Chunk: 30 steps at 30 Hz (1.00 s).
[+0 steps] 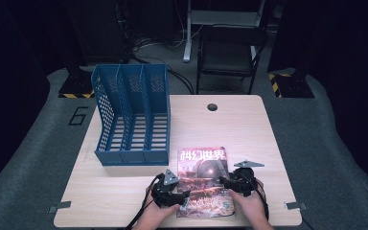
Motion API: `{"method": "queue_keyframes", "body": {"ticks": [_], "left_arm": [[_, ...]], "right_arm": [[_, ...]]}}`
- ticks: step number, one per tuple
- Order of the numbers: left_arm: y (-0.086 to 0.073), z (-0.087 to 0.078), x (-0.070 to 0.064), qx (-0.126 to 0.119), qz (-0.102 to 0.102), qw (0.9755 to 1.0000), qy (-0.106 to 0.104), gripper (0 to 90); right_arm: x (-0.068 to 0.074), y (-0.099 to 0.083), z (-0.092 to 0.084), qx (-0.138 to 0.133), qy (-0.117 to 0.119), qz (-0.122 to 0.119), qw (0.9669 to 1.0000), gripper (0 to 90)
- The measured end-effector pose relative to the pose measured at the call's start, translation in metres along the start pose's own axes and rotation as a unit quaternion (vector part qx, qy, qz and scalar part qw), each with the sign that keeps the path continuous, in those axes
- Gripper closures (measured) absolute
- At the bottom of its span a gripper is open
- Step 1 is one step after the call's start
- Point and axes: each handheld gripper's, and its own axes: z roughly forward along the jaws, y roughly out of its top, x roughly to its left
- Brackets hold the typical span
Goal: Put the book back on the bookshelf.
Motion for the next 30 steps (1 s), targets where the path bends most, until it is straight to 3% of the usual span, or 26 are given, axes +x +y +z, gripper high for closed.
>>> {"method": "queue_keyframes", "body": {"ticks": [6, 16, 21, 25, 30], "left_arm": [[-0.0024, 0.0008, -0.0024, -0.007, 0.009, 0.9999, 0.000, 34.5], [-0.0041, 0.0010, -0.0039, -0.012, 0.008, 0.9999, 0.002, 34.5], [-0.0049, 0.0012, -0.0040, -0.017, 0.009, 0.9998, 0.004, 34.3], [-0.0053, 0.0015, -0.0042, -0.020, 0.006, 0.9998, 0.002, 34.3], [-0.0066, 0.0011, -0.0035, -0.023, 0.011, 0.9997, 0.002, 34.3]], "right_arm": [[-0.0015, 0.0011, 0.0017, -0.006, -0.003, -0.003, 1.0000, 47.2], [0.0032, 0.0016, 0.0033, -0.005, -0.007, 0.000, 1.0000, 46.4], [0.0026, 0.0023, 0.0031, -0.004, 0.000, 0.016, 0.9999, 45.3], [-0.0029, 0.0037, 0.0020, -0.005, 0.020, 0.030, 0.9993, 45.7], [-0.0033, 0.0045, -0.0001, -0.008, 0.026, 0.035, 0.9990, 45.7]]}}
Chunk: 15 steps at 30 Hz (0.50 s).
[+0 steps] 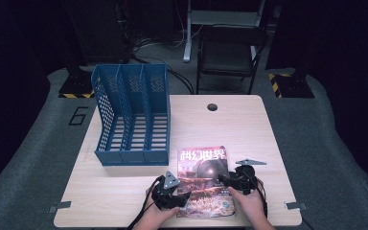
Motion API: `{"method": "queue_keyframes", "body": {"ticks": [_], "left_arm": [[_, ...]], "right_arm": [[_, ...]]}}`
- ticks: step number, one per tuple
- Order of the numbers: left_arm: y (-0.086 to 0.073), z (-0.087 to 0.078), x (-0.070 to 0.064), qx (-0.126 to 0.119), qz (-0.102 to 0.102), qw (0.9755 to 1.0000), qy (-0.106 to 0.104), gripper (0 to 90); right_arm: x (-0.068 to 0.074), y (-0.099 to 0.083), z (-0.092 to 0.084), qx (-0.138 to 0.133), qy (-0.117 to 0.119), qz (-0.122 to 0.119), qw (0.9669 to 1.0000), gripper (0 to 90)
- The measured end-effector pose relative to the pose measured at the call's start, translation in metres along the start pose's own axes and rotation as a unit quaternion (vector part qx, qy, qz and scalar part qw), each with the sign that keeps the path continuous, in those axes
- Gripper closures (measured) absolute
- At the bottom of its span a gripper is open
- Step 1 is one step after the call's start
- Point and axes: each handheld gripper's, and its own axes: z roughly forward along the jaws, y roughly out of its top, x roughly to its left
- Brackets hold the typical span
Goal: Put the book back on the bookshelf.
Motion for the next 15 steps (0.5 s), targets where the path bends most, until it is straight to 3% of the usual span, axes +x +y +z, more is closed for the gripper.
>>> {"method": "queue_keyframes", "body": {"ticks": [4, 5, 6, 7, 8, 9, 15], "left_arm": [[-0.003, 0.000, 0.000, -0.012, -0.001, 0.9999, 0.000, 34.2], [-0.003, 0.000, -0.001, -0.011, -0.005, 0.9999, -0.002, 34.3], [-0.003, 0.000, 0.000, -0.010, -0.002, 0.9999, -0.001, 34.3], [-0.003, 0.000, -0.001, -0.010, -0.006, 0.9999, -0.004, 34.3], [-0.004, 0.000, -0.001, -0.014, -0.009, 0.9999, -0.003, 34.3], [-0.004, 0.000, 0.000, -0.013, 0.000, 0.9999, 0.000, 34.3], [-0.004, 0.000, 0.000, -0.018, -0.002, 0.9998, 0.000, 34.3]], "right_arm": [[0.002, 0.002, -0.006, -0.011, 0.011, 0.004, 0.9999, 47.4], [0.003, 0.004, -0.010, -0.022, 0.022, 0.004, 0.9995, 49.0], [0.005, 0.007, -0.018, -0.041, 0.052, 0.010, 0.9977, 51.6], [0.005, 0.007, -0.018, -0.041, 0.052, 0.010, 0.9977, 51.6], [0.008, 0.008, -0.022, -0.051, 0.076, 0.005, 0.9958, 52.8], [0.012, 0.007, -0.023, -0.047, 0.083, 0.007, 0.9954, 52.8], [0.022, 0.005, -0.019, -0.030, 0.075, -0.025, 0.9964, 52.2]]}}
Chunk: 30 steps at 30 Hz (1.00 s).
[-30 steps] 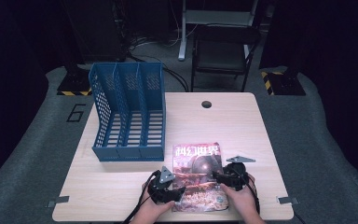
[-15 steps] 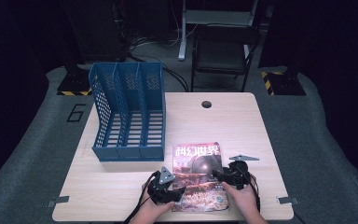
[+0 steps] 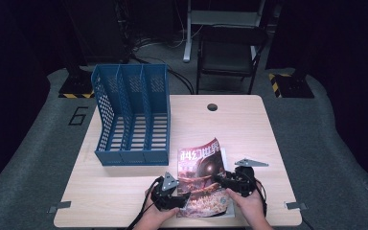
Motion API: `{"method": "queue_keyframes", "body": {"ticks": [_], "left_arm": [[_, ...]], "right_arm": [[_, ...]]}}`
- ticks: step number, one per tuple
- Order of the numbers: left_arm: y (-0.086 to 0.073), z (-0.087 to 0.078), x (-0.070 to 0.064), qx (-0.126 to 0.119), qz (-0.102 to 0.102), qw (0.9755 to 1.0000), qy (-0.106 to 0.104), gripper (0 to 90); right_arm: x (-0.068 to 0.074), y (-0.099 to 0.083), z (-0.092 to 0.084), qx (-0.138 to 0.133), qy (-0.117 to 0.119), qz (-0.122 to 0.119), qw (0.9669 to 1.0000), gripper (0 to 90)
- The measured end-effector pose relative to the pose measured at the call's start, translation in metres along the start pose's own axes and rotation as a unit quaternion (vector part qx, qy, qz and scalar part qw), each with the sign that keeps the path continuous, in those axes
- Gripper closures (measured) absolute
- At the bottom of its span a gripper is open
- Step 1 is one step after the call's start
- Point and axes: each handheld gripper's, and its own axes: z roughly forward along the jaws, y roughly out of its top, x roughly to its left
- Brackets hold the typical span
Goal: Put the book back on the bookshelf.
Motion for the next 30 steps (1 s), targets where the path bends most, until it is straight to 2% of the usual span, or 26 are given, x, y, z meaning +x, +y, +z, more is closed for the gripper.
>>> {"method": "queue_keyframes", "body": {"ticks": [3, 6, 8, 10, 13, 14, 16, 21, 24, 25, 27, 30], "left_arm": [[0.000, 0.000, 0.000, 0.000, -0.002, 1.0000, -0.004, 34.3], [0.000, 0.000, -0.001, 0.000, -0.007, 1.0000, -0.005, 34.3], [0.000, 0.000, -0.001, 0.000, -0.007, 1.0000, -0.006, 34.3], [0.000, 0.000, 0.001, 0.001, 0.002, 1.0000, -0.003, 34.3], [0.000, 0.000, 0.000, 0.001, 0.001, 1.0000, -0.002, 34.3], [0.000, 0.000, 0.000, 0.000, -0.005, 1.0000, -0.005, 34.3], [0.000, 0.000, 0.000, 0.001, 0.001, 1.0000, -0.002, 34.3], [0.000, 0.000, 0.000, 0.001, 0.000, 1.0000, -0.003, 34.3], [0.000, 0.000, 0.000, 0.000, 0.000, 1.0000, -0.002, 34.3], [0.000, 0.000, 0.000, 0.001, 0.000, 1.0000, -0.002, 34.3], [0.000, 0.000, 0.000, 0.000, -0.001, 1.0000, -0.002, 34.3], [0.000, 0.000, 0.000, 0.000, 0.000, 1.0000, -0.002, 34.3]], "right_arm": [[-0.006, -0.003, 0.008, 0.022, -0.013, 0.009, 0.9996, 51.8], [-0.013, -0.005, 0.013, 0.028, -0.004, 0.016, 0.9995, 50.7], [-0.014, -0.005, 0.014, 0.032, -0.002, 0.013, 0.9994, 50.3], [-0.016, -0.005, 0.018, 0.039, -0.002, 0.007, 0.9992, 49.7], [-0.018, -0.004, 0.021, 0.046, 0.003, -0.009, 0.9989, 48.6], [-0.019, -0.004, 0.022, 0.048, 0.006, -0.017, 0.9987, 48.4], [-0.021, -0.003, 0.024, 0.058, 0.011, -0.012, 0.9982, 46.0], [-0.020, -0.004, 0.027, 0.058, 0.007, -0.018, 0.9982, 43.6], [-0.018, -0.004, 0.027, 0.059, -0.003, -0.036, 0.9976, 48.5], [-0.019, -0.004, 0.026, 0.061, -0.002, -0.036, 0.9975, 51.4], [-0.023, -0.004, 0.025, 0.063, 0.009, -0.019, 0.9978, 58.4], [-0.024, -0.004, 0.025, 0.062, 0.009, -0.022, 0.9978, 60.8]]}}
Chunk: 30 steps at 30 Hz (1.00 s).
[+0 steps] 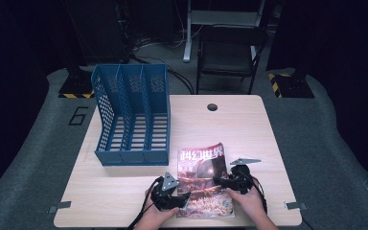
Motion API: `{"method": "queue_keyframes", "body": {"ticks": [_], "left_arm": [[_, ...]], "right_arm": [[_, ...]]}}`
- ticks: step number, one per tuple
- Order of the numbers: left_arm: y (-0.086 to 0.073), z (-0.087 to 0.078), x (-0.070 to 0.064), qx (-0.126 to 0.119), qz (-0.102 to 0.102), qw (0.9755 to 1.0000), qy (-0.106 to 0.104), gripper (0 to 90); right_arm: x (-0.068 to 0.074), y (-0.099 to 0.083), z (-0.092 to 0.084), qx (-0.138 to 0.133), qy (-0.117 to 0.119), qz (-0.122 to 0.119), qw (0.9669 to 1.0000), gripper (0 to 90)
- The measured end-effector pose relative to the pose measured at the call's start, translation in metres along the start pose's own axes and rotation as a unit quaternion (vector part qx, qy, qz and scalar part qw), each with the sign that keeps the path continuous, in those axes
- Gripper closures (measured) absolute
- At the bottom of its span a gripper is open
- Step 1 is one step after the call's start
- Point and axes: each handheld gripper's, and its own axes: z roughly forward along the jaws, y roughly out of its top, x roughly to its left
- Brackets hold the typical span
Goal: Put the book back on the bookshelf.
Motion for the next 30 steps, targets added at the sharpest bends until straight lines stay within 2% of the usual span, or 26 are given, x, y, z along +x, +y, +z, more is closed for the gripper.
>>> {"method": "queue_keyframes", "body": {"ticks": [1, 4, 9, 14, 22, 30], "left_arm": [[0.000, 0.000, 0.000, 0.000, 0.000, 1.0000, 0.000, 34.3], [0.000, 0.000, 0.000, 0.000, 0.000, 1.0000, 0.000, 34.3], [0.000, 0.000, 0.000, -0.001, -0.001, 1.0000, 0.003, 34.4], [0.000, 0.000, -0.001, -0.001, -0.002, 1.0000, 0.003, 34.6], [0.000, 0.000, 0.000, -0.001, -0.004, 1.0000, 0.002, 34.8], [0.000, -0.001, 0.002, 0.003, -0.007, 0.9999, -0.006, 35.1]], "right_arm": [[0.002, 0.000, 0.000, 0.005, -0.001, 0.003, 1.0000, 64.0], [0.002, -0.001, 0.000, 0.007, 0.001, -0.001, 1.0000, 66.2], [-0.001, -0.001, -0.001, 0.010, 0.015, 0.007, 0.9998, 72.3], [0.004, -0.002, -0.002, 0.006, 0.005, -0.012, 0.9999, 77.9], [0.009, -0.003, -0.005, -0.011, -0.001, -0.016, 0.9998, 85.3], [0.010, -0.004, -0.009, -0.036, 0.014, -0.007, 0.9992, 86.8]]}}
